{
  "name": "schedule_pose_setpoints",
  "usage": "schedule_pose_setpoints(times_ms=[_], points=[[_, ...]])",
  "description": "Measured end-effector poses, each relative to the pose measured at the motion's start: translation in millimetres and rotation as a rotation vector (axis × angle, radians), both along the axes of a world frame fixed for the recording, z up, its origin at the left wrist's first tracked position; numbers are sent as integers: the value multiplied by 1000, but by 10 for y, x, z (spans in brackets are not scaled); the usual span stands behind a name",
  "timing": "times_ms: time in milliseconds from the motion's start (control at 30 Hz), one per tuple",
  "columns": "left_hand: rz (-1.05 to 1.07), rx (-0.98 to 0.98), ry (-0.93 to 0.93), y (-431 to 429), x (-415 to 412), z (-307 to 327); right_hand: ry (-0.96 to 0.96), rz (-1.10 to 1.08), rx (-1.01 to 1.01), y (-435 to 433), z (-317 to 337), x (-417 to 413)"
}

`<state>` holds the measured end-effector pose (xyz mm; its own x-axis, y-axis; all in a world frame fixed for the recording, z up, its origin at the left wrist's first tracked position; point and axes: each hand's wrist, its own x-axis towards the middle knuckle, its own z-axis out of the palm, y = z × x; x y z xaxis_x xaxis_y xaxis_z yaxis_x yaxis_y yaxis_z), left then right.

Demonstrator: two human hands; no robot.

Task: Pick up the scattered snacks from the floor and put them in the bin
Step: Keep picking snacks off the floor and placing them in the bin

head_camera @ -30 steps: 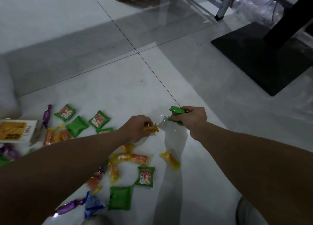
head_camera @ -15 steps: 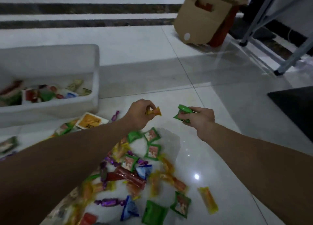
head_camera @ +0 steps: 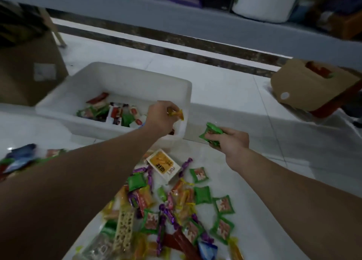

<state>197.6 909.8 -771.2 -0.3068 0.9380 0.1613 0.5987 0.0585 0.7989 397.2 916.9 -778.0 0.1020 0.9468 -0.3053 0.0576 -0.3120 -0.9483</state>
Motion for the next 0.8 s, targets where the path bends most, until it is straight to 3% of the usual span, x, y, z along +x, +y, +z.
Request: schedule_pose_setpoints(times_ms=[233, 400, 800], points=[[47, -113, -33, 217, -605, -372, -36, 42, 3, 400, 9, -550], [-75, -201, -15, 221, -797, -641, -79, 52, 9, 624, -105, -811], [13, -90, -111, 281, -870, -677, -226, 106, 32, 859, -291, -1117]])
